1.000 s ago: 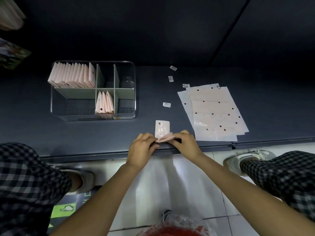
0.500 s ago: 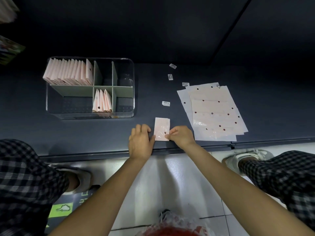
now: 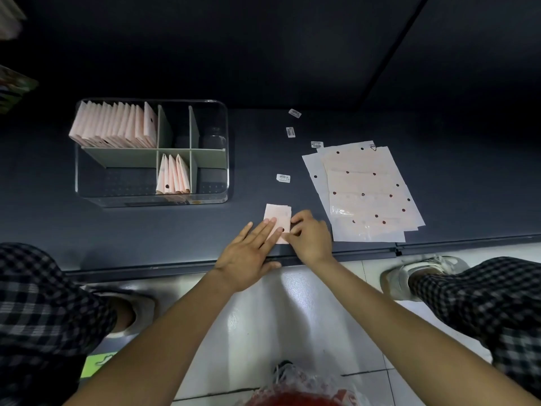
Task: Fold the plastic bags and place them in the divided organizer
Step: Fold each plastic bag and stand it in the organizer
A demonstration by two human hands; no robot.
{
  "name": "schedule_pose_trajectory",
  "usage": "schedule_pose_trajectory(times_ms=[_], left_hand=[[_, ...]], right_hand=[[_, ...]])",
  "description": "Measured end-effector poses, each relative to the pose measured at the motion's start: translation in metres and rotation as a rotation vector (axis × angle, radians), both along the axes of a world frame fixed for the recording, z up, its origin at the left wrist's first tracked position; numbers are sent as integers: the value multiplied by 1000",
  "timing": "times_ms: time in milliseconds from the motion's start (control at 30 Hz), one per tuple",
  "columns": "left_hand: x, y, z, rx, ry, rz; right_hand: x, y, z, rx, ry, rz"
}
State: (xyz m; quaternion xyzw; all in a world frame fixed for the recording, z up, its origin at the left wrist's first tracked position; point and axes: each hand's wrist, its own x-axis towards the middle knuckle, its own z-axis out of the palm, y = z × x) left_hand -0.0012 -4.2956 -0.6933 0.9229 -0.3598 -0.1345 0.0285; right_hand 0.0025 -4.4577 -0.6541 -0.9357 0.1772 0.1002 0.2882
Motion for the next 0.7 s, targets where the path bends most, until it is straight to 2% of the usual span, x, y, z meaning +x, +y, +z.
schedule_pose_trajectory(times_ms=[67,100,200,300,400,500,567,700], left_hand=[[1,1,0,-9,9,6],[2,2,0,-16,18,14],[5,5,1,-21,46,21],[10,9,0,-9,48,-2],[15,15,2,8,68,-57],[20,18,4,21,92,-91],[20,18,5,23,115,-89],[16,14,8,-43,167,-31]], right_hand=[[-10,0,-6,-156,-228,211],[-13,-1,-9,-150,-274,335],[-11,-8,-17,-122,-175,671],[-1,-16,-25,-263,-97,798],[5,-21,-26,-347,-73,849],[6,-18,-21,-165,-80,775],[2,-21,-17,-54,-207,662],[-13,-24,-14,-161,-379,628]])
